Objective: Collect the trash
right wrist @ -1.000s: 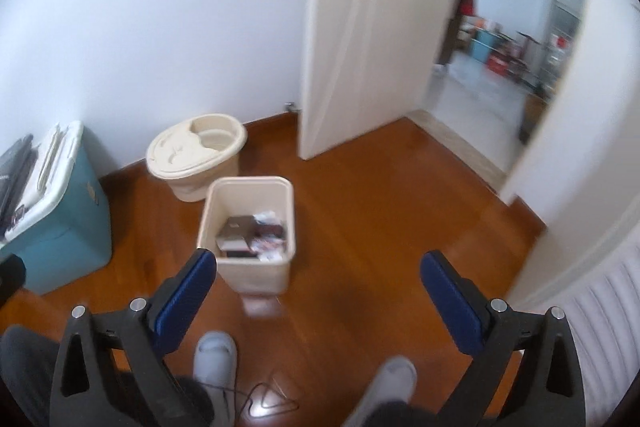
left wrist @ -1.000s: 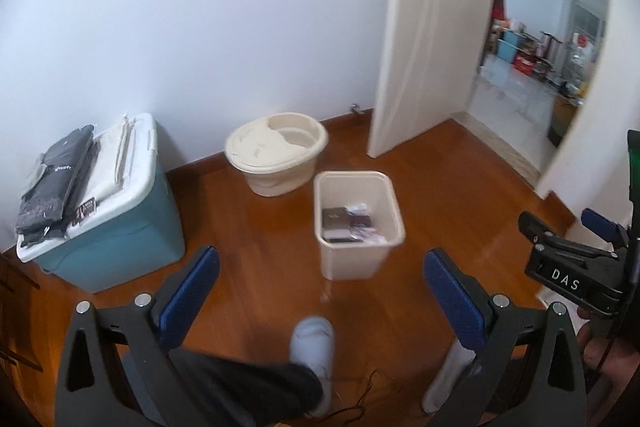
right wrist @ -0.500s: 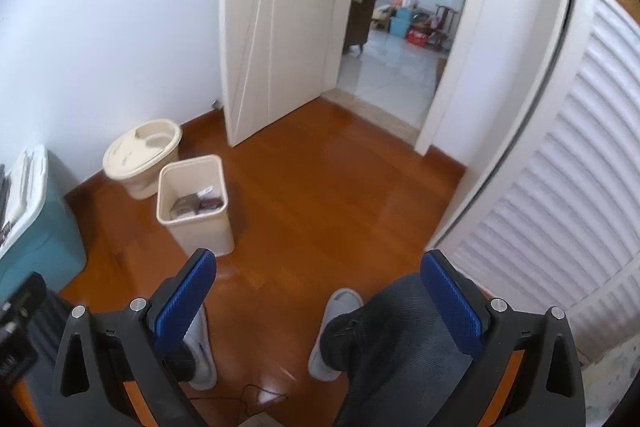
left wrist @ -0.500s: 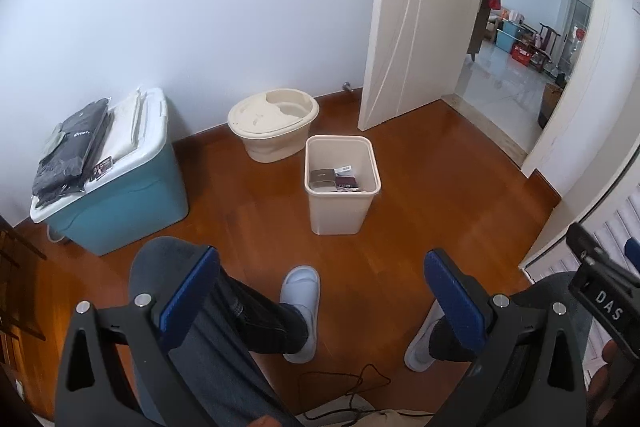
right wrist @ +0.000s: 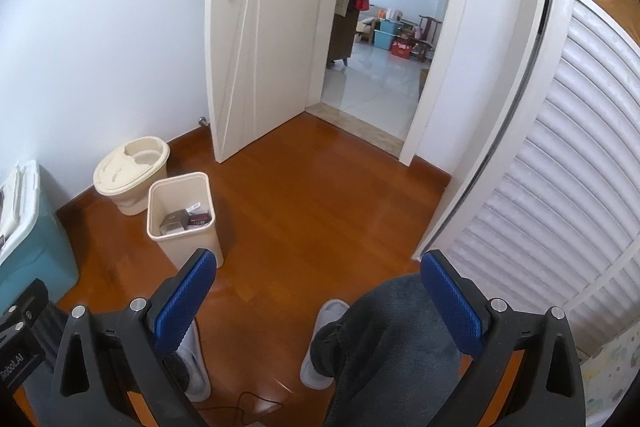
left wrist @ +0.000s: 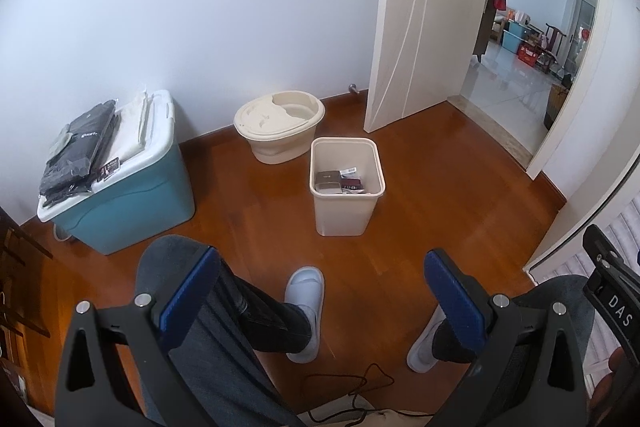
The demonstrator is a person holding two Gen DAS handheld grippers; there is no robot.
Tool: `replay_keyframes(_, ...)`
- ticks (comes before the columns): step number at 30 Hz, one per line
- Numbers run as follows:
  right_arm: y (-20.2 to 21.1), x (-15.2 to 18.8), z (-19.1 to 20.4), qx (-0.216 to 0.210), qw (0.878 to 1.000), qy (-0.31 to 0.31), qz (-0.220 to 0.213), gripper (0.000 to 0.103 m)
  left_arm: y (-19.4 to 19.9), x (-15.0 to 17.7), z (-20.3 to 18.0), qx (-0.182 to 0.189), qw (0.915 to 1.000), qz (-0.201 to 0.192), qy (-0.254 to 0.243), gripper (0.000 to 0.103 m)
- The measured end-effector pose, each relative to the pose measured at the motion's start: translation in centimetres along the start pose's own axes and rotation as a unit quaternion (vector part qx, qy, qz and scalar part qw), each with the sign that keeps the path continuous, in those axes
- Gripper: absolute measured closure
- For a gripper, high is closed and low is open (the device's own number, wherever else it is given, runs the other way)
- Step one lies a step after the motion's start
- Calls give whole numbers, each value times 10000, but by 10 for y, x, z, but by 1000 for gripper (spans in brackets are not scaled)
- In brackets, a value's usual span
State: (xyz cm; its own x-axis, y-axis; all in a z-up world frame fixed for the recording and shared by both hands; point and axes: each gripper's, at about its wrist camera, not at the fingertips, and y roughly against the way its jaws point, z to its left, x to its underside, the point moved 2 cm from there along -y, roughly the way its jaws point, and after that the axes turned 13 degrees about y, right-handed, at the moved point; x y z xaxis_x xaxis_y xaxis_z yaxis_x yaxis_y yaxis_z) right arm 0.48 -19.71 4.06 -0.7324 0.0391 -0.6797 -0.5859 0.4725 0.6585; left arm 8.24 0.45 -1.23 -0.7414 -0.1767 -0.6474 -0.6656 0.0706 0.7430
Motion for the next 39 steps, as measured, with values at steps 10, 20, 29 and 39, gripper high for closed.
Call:
replay_keyframes(10, -2, -1, 1, 35, 10000, -18, 43, 0, -3, 5, -6, -46, 10000, 65, -30, 0)
replay_keyframes(20, -2, -2, 5, -38, 10000, 35, 54, 0, -9, 3, -5, -109, 9998, 120, -79, 0)
replay_keyframes(29, -6, -3, 1, -112, 9999, 40, 87, 0, -11, 3, -4, -91, 9998, 136, -97, 0)
replay_keyframes(39, -8, -6, 4, -123, 9999, 31, 89, 0, -12, 2, -5, -94, 9998, 128, -134, 0)
